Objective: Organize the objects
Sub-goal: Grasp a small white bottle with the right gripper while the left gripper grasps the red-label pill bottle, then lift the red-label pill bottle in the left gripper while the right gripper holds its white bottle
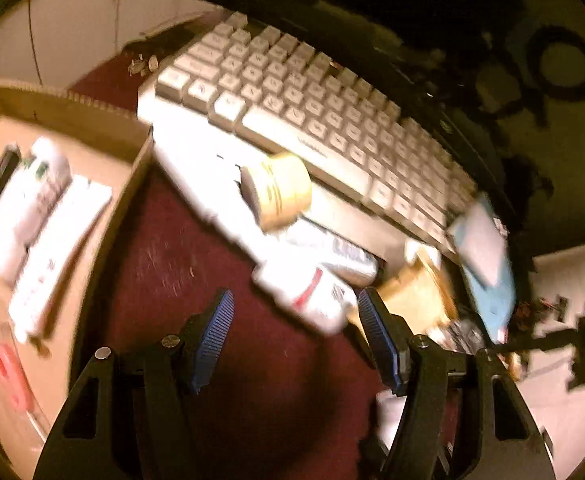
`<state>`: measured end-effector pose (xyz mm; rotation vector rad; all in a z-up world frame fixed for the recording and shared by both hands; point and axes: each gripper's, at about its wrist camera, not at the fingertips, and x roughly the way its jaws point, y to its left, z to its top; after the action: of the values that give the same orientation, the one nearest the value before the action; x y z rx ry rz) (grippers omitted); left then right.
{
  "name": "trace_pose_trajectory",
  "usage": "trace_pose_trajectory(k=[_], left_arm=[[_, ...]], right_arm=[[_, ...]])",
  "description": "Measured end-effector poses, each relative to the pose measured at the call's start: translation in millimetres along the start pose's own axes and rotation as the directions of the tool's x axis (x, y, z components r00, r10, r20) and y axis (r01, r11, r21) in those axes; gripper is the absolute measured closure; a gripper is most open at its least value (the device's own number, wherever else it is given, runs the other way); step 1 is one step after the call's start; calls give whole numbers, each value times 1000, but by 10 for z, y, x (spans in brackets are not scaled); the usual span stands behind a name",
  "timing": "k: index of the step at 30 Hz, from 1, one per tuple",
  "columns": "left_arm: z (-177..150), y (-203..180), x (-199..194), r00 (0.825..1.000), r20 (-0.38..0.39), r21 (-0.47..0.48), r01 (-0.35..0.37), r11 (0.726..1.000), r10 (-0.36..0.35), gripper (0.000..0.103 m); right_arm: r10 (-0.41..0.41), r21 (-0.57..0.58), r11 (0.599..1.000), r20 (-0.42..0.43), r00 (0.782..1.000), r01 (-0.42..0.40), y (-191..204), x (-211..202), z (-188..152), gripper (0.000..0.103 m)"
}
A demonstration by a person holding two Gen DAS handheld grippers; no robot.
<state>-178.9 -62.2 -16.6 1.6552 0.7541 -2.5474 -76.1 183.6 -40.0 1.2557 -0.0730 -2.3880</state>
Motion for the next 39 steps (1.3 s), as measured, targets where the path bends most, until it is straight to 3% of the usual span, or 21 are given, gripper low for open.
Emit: trace_pose_trajectory(k=[3, 9, 13, 15, 21, 26, 29, 30, 33, 35, 36, 39], left_arm=[[52, -45, 138, 999, -40, 21, -32, 999, 33, 43], [61, -63, 226, 998, -11, 35, -67, 997, 68, 46], [10, -117, 217, 997, -30, 116, -71, 991, 74, 72], [-109, -107, 161, 996, -30, 188, -75, 979, 82, 75], [-626, 61, -122, 998, -65, 310, 4, 951, 17, 75], [-888, 61, -286, 999, -26, 364, -15, 931, 26, 63], [-977, 66, -390, 1000, -2, 384, -28, 923, 31, 60], [-994, 45, -393, 999, 7, 398, -37, 917, 37, 60], [-993, 17, -344, 998, 35, 409, -66, 910, 56, 60], [-1013, 28, -309, 996, 41, 422, -88, 902, 78, 64], [-1055, 52, -318, 996, 44, 428, -84, 900, 72, 74], [-1129, 89, -340, 995, 71, 436, -90, 895, 66, 73]], right_arm=[[6, -3, 1000, -1, 1000, -6, -2, -1, 5, 70], [9, -6, 1000, 3, 1000, -9, 6, 12, 11, 70], [10, -3, 1000, 4, 1000, -10, 9, 16, 14, 70], [11, 1, 1000, 5, 1000, -11, 9, 2, 1, 70], [5, -4, 1000, 5, 1000, -5, 13, -3, -8, 70], [-6, 6, 1000, 4, 1000, 6, 32, -21, -21, 70], [-23, 12, 1000, 4, 1000, 23, 58, -45, -31, 61], [-23, 14, 1000, 6, 1000, 23, 64, -54, -33, 57], [-27, 16, 1000, 12, 1000, 26, 71, -36, 8, 56], [-33, 18, 999, 17, 999, 33, 83, -43, 13, 56], [-39, 20, 999, 20, 999, 38, 86, -46, 15, 56], [-61, 9, 998, 11, 998, 61, 96, -21, 4, 58]])
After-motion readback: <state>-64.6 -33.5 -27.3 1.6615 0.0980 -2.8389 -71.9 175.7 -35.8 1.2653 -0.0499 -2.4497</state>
